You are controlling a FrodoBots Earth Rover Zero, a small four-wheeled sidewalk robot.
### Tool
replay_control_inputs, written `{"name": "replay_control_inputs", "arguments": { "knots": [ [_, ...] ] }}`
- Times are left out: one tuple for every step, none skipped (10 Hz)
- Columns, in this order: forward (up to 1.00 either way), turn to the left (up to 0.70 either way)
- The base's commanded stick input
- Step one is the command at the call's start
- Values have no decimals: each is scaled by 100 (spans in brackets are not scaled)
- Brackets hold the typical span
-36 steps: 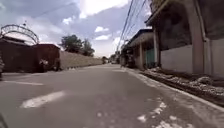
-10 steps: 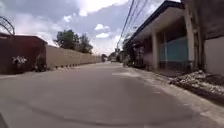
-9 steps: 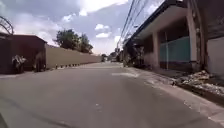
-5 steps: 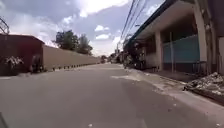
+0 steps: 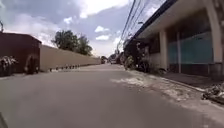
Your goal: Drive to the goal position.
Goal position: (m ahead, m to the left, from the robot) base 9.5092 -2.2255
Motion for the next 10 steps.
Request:
{"name": "replay_control_inputs", "arguments": {
  "knots": [
    [100,1],
    [100,1],
    [100,1],
    [100,1],
    [100,1],
    [100,1],
    [100,1],
    [100,1],
    [100,1],
    [100,19]
  ]
}}
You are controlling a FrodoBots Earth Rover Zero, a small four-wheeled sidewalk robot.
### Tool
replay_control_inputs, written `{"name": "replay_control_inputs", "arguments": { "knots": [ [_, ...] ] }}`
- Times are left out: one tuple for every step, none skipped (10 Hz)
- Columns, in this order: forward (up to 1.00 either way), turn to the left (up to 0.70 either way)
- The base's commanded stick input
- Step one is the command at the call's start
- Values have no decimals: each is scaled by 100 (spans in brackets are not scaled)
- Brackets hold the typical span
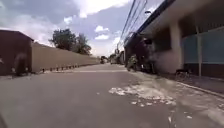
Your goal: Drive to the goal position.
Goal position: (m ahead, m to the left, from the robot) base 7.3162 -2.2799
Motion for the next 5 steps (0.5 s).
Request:
{"name": "replay_control_inputs", "arguments": {
  "knots": [
    [100,41],
    [100,41],
    [100,14],
    [100,1],
    [100,1]
  ]
}}
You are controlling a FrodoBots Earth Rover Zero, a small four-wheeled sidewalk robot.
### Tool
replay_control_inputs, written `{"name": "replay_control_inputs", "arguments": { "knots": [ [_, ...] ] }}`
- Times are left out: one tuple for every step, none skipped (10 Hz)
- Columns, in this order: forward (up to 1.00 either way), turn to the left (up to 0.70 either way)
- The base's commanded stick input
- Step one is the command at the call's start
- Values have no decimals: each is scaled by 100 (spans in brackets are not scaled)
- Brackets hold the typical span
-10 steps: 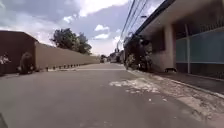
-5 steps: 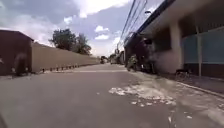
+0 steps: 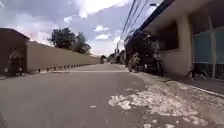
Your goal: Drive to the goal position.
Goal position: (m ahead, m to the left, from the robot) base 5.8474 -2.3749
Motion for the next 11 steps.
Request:
{"name": "replay_control_inputs", "arguments": {
  "knots": [
    [100,1],
    [100,1],
    [100,1],
    [100,1],
    [100,1],
    [100,1],
    [100,1],
    [100,1],
    [100,-3],
    [100,-20],
    [100,-28]
  ]
}}
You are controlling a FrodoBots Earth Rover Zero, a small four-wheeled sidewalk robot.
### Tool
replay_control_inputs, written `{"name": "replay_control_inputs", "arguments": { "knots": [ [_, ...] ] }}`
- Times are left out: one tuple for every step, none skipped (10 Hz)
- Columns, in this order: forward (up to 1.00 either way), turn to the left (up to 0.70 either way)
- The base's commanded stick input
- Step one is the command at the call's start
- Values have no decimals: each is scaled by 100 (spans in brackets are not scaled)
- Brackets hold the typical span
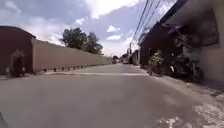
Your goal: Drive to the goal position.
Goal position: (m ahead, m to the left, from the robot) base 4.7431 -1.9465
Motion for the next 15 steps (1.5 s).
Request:
{"name": "replay_control_inputs", "arguments": {
  "knots": [
    [100,-35],
    [100,-15],
    [100,1],
    [100,1],
    [100,1],
    [100,1],
    [100,1],
    [100,1],
    [100,1],
    [100,1],
    [100,9],
    [100,24],
    [100,40],
    [100,41],
    [100,10]
  ]
}}
